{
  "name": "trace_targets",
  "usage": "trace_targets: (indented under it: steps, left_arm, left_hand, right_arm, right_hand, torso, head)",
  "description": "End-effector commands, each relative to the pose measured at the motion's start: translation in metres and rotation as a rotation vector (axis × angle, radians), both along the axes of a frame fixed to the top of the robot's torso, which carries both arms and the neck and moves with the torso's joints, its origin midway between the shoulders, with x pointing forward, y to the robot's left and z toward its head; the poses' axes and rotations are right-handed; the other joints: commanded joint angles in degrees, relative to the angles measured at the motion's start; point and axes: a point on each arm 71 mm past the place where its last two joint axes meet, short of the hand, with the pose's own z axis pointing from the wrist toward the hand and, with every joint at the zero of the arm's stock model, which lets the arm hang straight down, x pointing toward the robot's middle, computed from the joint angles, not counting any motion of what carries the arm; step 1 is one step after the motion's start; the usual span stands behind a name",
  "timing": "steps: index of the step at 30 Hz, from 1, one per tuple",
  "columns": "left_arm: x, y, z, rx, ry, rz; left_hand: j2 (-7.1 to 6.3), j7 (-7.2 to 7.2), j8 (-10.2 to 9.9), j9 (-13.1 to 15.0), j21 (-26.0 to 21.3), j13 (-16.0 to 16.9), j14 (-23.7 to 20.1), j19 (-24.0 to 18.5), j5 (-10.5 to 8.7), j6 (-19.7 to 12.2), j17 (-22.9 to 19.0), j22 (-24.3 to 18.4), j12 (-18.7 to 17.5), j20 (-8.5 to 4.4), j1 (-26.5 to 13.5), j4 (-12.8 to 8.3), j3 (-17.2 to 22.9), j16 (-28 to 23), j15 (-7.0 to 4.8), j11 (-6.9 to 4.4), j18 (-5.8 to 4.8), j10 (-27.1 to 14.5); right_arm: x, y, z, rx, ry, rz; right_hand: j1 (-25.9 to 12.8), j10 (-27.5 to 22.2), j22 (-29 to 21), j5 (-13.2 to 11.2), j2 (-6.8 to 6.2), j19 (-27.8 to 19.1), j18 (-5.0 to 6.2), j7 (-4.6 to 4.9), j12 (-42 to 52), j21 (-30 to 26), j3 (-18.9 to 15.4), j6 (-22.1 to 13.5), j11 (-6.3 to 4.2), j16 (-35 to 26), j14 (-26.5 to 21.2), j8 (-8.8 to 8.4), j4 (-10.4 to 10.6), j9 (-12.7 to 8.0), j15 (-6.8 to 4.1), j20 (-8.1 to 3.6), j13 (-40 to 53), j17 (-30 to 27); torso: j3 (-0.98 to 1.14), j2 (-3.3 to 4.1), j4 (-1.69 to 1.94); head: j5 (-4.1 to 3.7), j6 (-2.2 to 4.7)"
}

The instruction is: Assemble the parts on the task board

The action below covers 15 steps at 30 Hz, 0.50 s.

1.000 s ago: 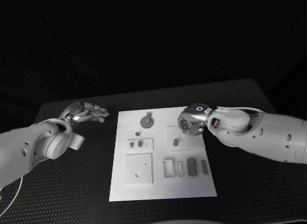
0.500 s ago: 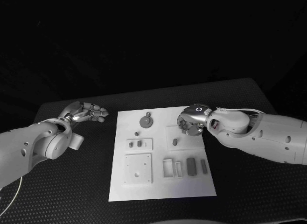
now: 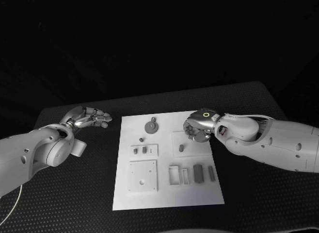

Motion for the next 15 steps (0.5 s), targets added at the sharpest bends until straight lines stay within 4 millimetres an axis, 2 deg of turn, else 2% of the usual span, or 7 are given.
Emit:
trace_targets:
  steps: [1, 7, 15]
  left_arm:
    - [0.0, -0.002, 0.001, -0.01, -0.004, -0.008]
    - [0.0, -0.002, 0.001, -0.01, -0.003, -0.009]
    - [0.001, -0.002, 0.0, -0.009, -0.002, -0.008]
  left_hand:
    - [0.5, -0.12, 0.24, -0.08, 0.19, -0.06, 0.2, -0.06, -0.24, -0.44, 0.1, -0.08, 0.19, 0.31, -0.05, -0.13, 0.01, -0.26, 0.37, -0.12, 0.37, -0.31]
    - [0.5, -0.12, 0.25, -0.09, 0.19, -0.07, 0.2, -0.06, -0.24, -0.45, 0.12, -0.1, 0.19, 0.32, -0.06, -0.12, 0.01, -0.29, 0.38, -0.12, 0.37, -0.31]
    - [0.5, -0.11, 0.25, -0.1, 0.2, -0.09, 0.22, -0.06, -0.24, -0.47, 0.16, -0.13, 0.19, 0.32, -0.06, -0.12, 0.0, -0.32, 0.38, -0.11, 0.37, -0.32]
  right_arm:
    - [-0.002, -0.004, -0.01, -0.041, 0.024, -0.018]
    - [-0.003, -0.002, -0.005, -0.026, 0.024, -0.015]
    - [0.001, 0.0, 0.009, -0.013, 0.018, -0.017]
  right_hand:
    - [1.01, 2.21, 1.37, 0.1, 0.45, 1.01, 1.45, -0.12, -0.01, 0.3, -0.25, 0.48, -0.46, 0.23, -0.3, 0.19, -0.02, 0.14, -0.57, -0.83, 0.12, 0.08]
    - [0.94, 2.31, 1.37, 0.1, 0.43, 1.01, 1.45, -0.14, -0.01, 0.37, -0.27, 0.54, -0.48, 0.29, -0.31, 0.21, -0.01, 0.2, -0.59, -0.83, 0.12, 0.12]
    - [0.87, 2.41, 1.36, 0.11, 0.45, 0.99, 1.45, -0.15, -0.03, 0.42, -0.27, 0.56, -0.5, 0.33, -0.33, 0.21, -0.01, 0.24, -0.61, -0.84, 0.13, 0.15]
  torso:
    - [-0.04, 0.01, 0.03]
    - [0.0, 0.02, -0.01]
    - [-0.08, 0.04, 0.01]
  head:
    - [-0.01, 0.0]
    - [0.13, -0.04]
    - [0.17, -0.11]
